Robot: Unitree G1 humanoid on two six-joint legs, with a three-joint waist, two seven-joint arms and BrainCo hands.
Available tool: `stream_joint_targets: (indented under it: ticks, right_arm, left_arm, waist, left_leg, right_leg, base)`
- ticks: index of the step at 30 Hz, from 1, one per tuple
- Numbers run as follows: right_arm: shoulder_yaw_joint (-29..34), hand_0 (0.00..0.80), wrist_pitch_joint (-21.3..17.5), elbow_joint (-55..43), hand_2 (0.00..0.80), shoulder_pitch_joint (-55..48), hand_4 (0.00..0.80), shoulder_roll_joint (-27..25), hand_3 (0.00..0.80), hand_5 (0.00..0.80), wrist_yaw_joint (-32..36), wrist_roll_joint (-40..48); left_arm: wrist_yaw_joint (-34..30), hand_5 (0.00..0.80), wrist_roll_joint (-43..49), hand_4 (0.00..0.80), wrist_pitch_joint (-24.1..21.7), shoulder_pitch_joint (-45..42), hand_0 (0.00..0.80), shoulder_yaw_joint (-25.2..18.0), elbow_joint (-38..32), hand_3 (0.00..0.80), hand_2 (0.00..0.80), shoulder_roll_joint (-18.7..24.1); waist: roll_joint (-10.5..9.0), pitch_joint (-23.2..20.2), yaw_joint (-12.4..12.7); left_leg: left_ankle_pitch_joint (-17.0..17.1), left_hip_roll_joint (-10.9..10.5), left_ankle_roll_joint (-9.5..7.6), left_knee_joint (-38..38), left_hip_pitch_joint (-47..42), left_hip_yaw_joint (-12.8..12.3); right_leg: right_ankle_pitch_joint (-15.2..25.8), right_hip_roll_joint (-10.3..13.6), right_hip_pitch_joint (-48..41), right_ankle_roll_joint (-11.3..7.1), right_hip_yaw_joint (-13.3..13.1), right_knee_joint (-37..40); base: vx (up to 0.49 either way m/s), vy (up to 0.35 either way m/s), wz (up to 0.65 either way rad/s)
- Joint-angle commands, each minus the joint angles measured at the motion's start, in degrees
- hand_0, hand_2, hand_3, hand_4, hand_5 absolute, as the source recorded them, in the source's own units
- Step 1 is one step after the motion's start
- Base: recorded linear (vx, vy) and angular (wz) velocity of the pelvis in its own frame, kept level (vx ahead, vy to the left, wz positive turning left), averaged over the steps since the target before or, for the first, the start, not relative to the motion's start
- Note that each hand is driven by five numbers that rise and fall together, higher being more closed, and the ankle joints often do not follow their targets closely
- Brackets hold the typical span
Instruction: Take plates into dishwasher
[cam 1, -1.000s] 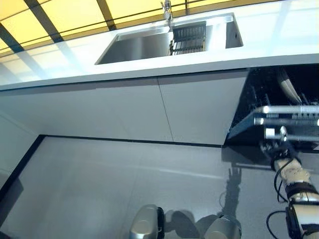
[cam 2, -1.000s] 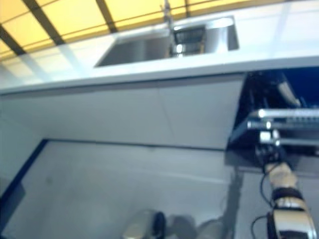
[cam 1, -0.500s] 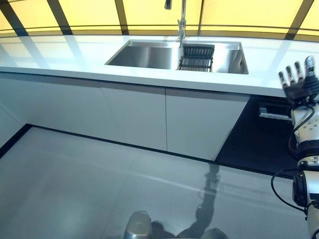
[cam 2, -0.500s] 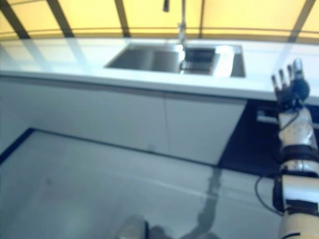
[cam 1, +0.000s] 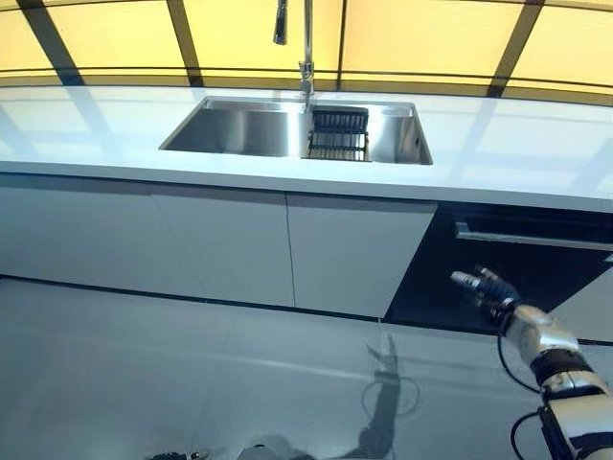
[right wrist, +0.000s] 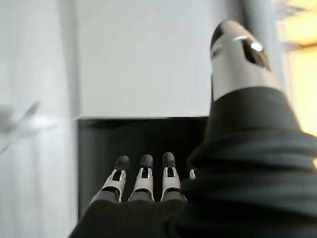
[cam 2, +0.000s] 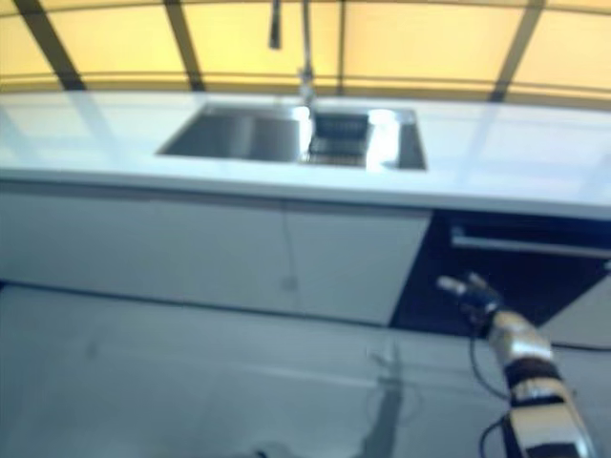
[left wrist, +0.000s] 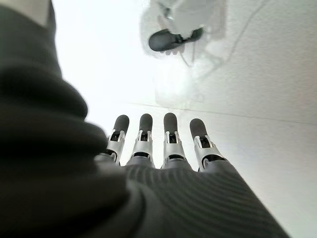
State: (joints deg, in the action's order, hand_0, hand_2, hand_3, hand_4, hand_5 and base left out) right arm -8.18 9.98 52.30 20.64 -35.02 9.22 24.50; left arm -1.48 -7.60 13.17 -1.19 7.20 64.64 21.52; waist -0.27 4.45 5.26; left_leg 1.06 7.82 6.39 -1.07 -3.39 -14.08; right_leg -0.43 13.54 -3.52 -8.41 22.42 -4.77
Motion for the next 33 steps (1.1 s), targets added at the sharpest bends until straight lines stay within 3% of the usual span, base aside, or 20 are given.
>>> stream_joint_targets:
  ticks: [1,7,17,20,33]
  right_arm:
    - [-0.9,0.000,-1.5,-2.7,0.000,0.2,0.000,-0.1,0.000,0.000,1.5,-7.9]
    - [-1.7,0.000,-3.8,-1.7,0.000,-10.4,0.000,5.2,0.000,0.000,-0.4,-16.6]
    - [-1.4,0.000,1.4,15.5,0.000,-17.1,0.000,19.7,0.000,0.000,-7.0,-11.5]
    - [-0.2,0.000,2.5,17.1,0.000,-18.1,0.000,20.9,0.000,0.000,-7.5,-11.1]
    - [-1.0,0.000,0.4,18.5,0.000,-18.5,0.000,19.5,0.000,0.000,-9.1,-15.2]
  left_arm:
    - [-1.3,0.000,0.2,0.000,0.5,3.4,0.000,0.8,2.3,0.000,0.000,1.4]
    - [-3.6,0.000,4.7,0.000,-0.9,3.8,0.000,3.5,3.1,0.000,0.000,-0.1]
    - [-4.2,0.000,8.8,0.000,1.0,5.0,0.000,5.2,5.6,0.000,0.000,-4.7]
    - [-3.3,0.000,8.0,0.000,0.9,4.6,0.000,5.2,5.3,0.000,0.000,-5.3]
    - [-3.0,0.000,6.6,0.000,0.2,3.6,0.000,5.5,3.6,0.000,0.000,-4.6]
  waist:
    - [-0.35,1.5,-1.3]
    - [-0.78,0.8,-3.2]
    - [-1.48,0.4,-3.5]
    - [-1.02,0.5,-4.1]
    - [-0.41,0.6,-4.0]
  left_leg:
    - [-0.4,-2.7,-2.93,4.9,-1.9,-0.6]
    - [-1.3,-3.0,-3.44,5.2,-2.7,-1.1]
    - [-1.5,-3.2,-4.91,4.6,-3.0,-1.0]
    - [-1.6,-3.2,-4.93,4.9,-3.5,-1.1]
    - [-1.6,-3.6,-4.70,5.0,-3.3,-0.3]
  right_leg:
    - [1.0,-2.2,-2.4,0.09,0.4,4.3]
    - [1.3,-2.5,-2.1,-0.35,-0.3,5.0]
    - [1.8,-2.6,-2.0,-0.04,-1.0,4.5]
    - [1.7,-3.0,-2.2,-0.02,-1.5,4.5]
    - [1.4,-3.1,-2.3,-0.09,-1.6,4.7]
  base:
    - [-0.092,0.005,-0.03]
    - [-0.065,0.012,0.03]
    - [-0.024,-0.011,0.01]
    - [0.000,0.000,0.00]
    - [0.002,0.001,-0.01]
